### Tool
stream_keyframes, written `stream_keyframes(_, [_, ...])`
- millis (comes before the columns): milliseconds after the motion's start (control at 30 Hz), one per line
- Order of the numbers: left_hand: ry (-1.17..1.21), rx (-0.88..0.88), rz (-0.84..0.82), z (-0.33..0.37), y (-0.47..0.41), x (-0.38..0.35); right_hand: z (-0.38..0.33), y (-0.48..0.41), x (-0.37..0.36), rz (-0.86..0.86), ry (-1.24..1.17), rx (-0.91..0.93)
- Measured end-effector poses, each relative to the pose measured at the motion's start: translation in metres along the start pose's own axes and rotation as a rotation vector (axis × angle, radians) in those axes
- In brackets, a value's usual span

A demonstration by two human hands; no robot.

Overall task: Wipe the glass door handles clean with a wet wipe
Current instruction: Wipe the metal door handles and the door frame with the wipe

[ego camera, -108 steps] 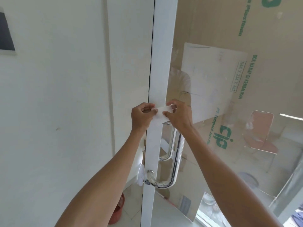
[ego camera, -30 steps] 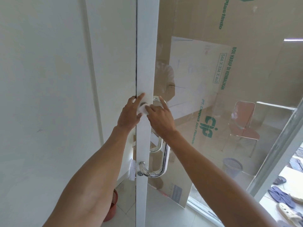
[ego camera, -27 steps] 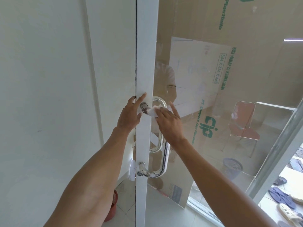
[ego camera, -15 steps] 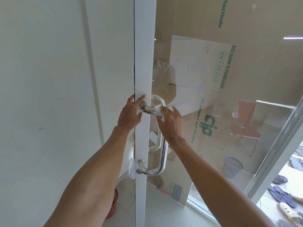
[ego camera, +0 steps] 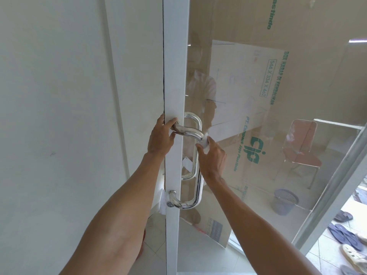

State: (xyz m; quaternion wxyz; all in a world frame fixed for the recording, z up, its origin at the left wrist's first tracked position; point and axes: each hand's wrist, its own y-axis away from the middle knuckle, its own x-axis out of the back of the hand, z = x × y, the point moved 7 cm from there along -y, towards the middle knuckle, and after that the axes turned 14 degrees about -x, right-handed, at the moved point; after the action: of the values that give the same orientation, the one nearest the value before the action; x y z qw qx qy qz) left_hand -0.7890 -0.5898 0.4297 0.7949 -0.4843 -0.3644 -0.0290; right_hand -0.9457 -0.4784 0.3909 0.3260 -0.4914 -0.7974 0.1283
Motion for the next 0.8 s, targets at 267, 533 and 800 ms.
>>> stream_keyframes(267, [0.096,0.023,0.012,-0.001,0.001,-0.003,0.001,0.000,-0.005,0.015,0.062,0.050])
stream_keyframes(533, [0.120,0.029,0.018,-0.005,-0.001,-0.007,0.047,0.018,-0.021,-0.118,0.192,-0.146])
stream_keyframes(800, [0.113,0.035,0.034,-0.004,0.000,-0.009,-0.004,-0.009,-0.005,0.042,0.077,0.028])
